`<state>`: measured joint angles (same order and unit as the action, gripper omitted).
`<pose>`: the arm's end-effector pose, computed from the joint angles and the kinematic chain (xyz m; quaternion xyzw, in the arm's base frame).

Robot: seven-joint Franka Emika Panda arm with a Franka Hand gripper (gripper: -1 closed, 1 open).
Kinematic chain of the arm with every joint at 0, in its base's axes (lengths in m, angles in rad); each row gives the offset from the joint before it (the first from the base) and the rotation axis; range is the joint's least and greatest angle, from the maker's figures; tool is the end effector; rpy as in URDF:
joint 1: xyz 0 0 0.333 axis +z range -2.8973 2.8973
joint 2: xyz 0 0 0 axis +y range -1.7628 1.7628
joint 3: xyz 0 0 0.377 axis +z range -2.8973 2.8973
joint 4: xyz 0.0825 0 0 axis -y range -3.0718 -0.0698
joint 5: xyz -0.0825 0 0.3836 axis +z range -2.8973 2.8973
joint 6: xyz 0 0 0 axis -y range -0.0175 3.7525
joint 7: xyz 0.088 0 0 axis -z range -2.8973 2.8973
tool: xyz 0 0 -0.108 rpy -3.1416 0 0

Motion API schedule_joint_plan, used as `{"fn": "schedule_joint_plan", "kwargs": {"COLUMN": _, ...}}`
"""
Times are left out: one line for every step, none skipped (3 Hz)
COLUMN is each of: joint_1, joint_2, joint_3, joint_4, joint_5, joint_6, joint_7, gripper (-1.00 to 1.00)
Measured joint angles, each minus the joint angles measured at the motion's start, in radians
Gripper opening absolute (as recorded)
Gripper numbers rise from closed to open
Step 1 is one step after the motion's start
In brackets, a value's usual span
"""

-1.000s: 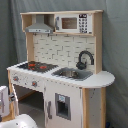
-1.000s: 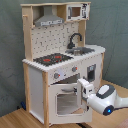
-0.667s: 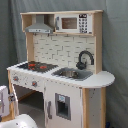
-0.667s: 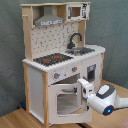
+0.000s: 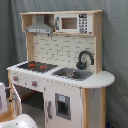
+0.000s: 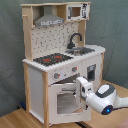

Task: Play with the kitchen

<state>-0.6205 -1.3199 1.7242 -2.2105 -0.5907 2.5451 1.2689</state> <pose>0.1910 0.5387 0.2787 0.6593 0.2278 0.6253 0.3500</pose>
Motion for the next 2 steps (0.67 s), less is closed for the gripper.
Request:
{"fn": "schedule_joint_plan", "kwargs": {"joint_1": 0.002, "joint_2": 0.000, "joint_3": -0.074, "joint_4": 0.043, "joint_5": 0.000, "joint_6": -0.014, "joint_7": -0.056, "gripper": 1.00}}
{"fn": "schedule_joint_plan", "kwargs": {"joint_1": 0.006, "joint_2": 0.003, "joint_3": -0.157, "joint_4": 0.064, "joint_5": 0.000, "joint_6": -0.004, "joint_7": -0.137, "gripper": 1.00}}
